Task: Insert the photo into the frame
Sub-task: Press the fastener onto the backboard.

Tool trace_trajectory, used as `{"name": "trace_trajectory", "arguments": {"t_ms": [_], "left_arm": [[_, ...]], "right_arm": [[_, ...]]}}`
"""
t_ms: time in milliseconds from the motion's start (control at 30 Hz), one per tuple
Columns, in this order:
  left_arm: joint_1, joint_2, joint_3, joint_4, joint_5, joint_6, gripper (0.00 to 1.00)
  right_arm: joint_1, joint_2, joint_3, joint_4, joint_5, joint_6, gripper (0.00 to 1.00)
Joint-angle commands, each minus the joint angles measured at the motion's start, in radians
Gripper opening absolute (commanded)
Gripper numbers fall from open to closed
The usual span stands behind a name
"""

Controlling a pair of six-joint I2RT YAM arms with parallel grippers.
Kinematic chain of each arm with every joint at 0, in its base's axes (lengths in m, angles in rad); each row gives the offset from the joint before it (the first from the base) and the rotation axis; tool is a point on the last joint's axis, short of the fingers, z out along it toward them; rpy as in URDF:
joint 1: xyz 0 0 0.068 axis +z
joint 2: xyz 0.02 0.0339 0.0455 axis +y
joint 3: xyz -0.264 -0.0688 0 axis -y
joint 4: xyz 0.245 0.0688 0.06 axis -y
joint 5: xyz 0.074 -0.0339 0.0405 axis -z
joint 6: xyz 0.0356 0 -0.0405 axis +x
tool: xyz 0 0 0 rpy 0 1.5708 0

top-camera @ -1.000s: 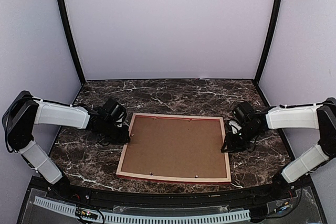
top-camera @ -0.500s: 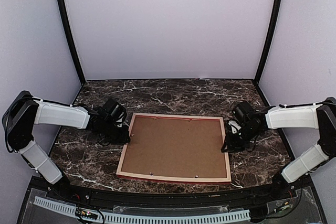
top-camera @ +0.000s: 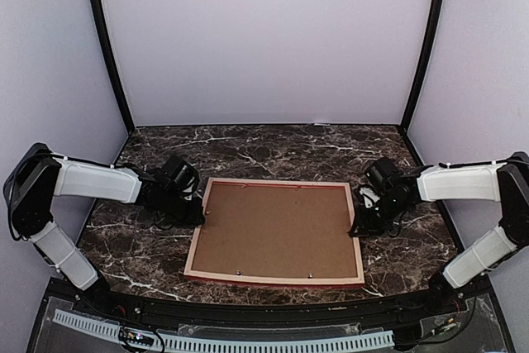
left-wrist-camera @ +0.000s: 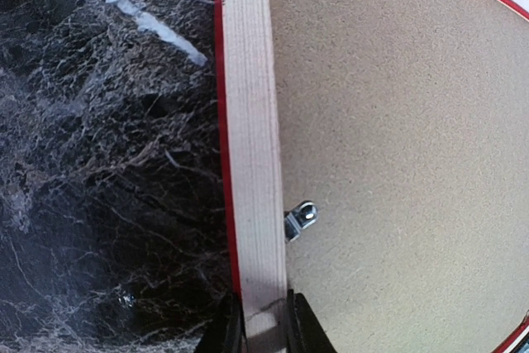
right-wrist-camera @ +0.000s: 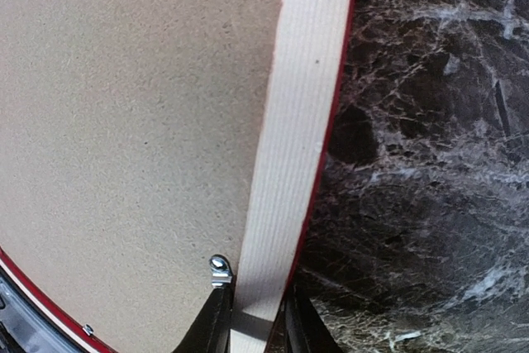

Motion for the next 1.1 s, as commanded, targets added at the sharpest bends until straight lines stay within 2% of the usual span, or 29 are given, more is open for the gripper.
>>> {"name": "trace_trajectory", "arguments": {"t_ms": [0, 267, 500, 667, 833, 933, 1067], "left_arm": [[0.001, -0.011, -0.003, -0.043, -0.005, 0.014, 0.13], [0.001, -0.006, 0.002, -0.044, -0.002, 0.016, 0.13], [0.001, -0.003, 0.002, -0.045, -0.003, 0.017, 0.13], [0.001, -0.004, -0.003, -0.045, -0.006, 0.017, 0.13], [0.001, -0.006, -0.009, -0.043, -0.005, 0.014, 0.13], [0.001, -0.01, -0.013, -0.038, -0.003, 0.012, 0.13], [0.001, -0.011, -0.016, -0.036, -0.003, 0.011, 0.13]], "right_arm": [[-0.006, 0.031, 0.01, 0.023, 0.007, -0.026, 0.24], [0.02, 0.061, 0.034, -0.024, 0.117, -0.028, 0.27], [0.025, 0.058, 0.044, -0.034, 0.185, -0.014, 0.21], [0.018, 0.033, 0.058, -0.026, 0.184, -0.013, 0.17], [0.003, 0.017, 0.062, 0.014, 0.096, -0.027, 0.15], [0.001, 0.016, 0.053, 0.042, 0.031, -0.035, 0.21], [0.001, 0.014, 0.043, 0.061, -0.013, -0.042, 0.34]]}}
